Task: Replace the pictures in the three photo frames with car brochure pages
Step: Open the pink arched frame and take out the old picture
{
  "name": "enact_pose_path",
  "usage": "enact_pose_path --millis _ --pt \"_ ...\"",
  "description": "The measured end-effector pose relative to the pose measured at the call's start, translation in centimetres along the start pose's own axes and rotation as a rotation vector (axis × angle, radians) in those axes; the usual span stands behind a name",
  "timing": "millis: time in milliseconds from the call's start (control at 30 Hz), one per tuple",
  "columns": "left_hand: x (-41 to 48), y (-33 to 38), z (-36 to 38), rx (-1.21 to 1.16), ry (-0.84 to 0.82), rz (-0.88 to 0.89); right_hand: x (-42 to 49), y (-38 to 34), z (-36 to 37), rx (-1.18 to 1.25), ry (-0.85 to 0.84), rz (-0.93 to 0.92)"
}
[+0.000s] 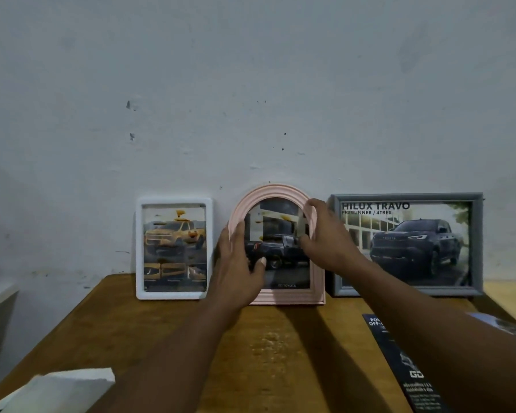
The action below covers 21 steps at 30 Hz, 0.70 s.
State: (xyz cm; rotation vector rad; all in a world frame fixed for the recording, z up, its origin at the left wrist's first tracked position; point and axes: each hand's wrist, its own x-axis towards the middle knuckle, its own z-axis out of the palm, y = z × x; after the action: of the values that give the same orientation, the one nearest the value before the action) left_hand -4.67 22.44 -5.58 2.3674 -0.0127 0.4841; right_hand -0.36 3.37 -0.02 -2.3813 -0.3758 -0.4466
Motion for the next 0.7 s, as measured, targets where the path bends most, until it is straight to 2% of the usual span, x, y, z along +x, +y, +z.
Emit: enact_pose_path --millis 233,400,533,700 --pt "-2.9 1.6 -3.6 0.027 -0.055 0.006 -3.5 -2.0 -3.3 0.063 -0.011 0.0" --pt "-7.0 2.8 -6.5 -0.03 -0.157 -0.041 -7.1 -3.4 -6.7 0.142 -0.078 0.041" --pt "-10.7 3.8 -7.7 -0.067 -0.324 -0.149 -10.0 -4.6 -9.5 0.239 -0.187 0.132" --pt "-14.4 6.2 -7.0 -0.309 -0.513 -0.286 -11.8 -6.3 -12.7 0.294 -0.234 0.196"
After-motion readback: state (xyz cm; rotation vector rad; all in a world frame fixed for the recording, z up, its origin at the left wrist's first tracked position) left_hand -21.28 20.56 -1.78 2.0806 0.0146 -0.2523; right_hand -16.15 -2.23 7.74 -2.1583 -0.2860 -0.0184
